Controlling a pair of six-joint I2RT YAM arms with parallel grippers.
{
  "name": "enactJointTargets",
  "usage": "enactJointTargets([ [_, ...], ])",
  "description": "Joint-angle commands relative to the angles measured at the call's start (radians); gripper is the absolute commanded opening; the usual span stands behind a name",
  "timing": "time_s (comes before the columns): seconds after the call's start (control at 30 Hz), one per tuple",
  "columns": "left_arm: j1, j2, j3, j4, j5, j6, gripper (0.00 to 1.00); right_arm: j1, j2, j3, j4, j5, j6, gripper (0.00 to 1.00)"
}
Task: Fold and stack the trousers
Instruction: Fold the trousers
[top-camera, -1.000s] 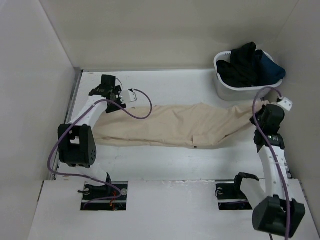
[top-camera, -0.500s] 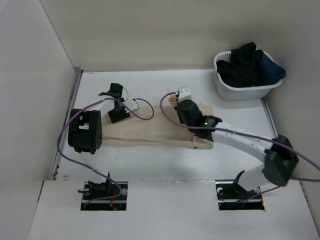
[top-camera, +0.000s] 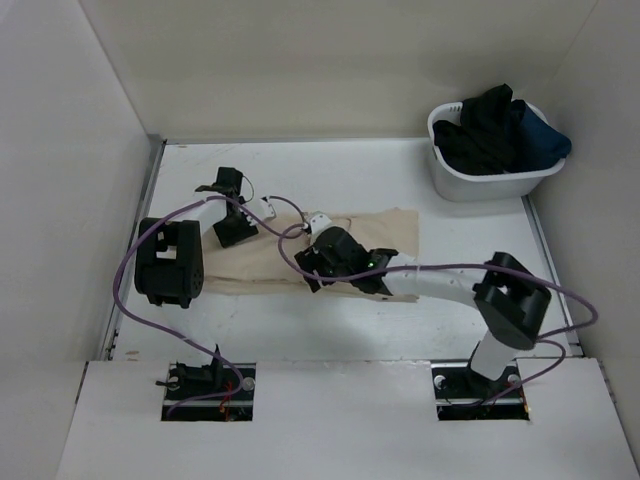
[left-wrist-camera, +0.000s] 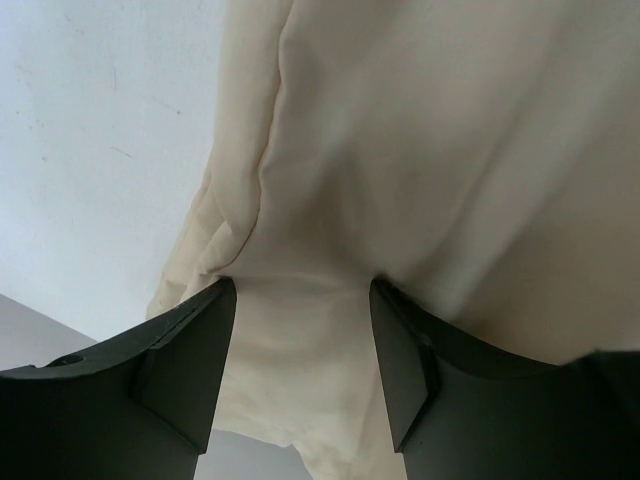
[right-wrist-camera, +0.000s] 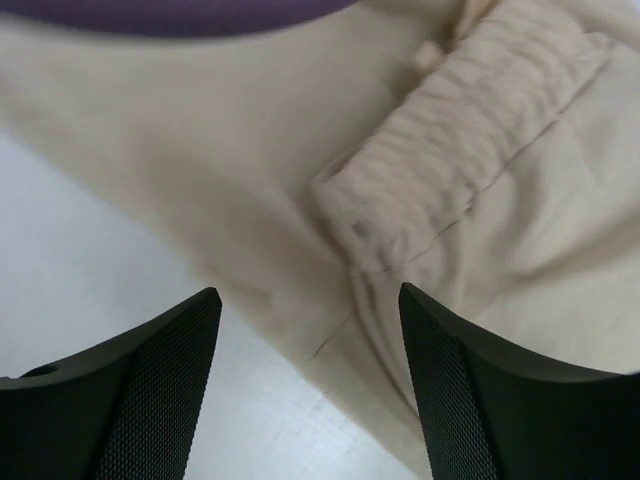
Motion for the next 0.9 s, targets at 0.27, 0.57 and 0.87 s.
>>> enactJointTargets([
  [0.27,0.019,-0.080,0.028,-0.001,0.011,-0.035,0.55,-0.353,-0.667,-0.453,0.060,0.051,0.439,0.81],
  [0.57,0.130,-0.123,0.055,-0.007,-0.012,-0.050,0.57,-0.723,-0.476,-0.556,0.179,-0.277,0.435,0.88],
  [0.87,0.338,-0.060,0.241,-0.126,0.209,-0.212,0.58,-0.707,-0.281,-0.522,0.247,-0.423,0.427,0.66],
])
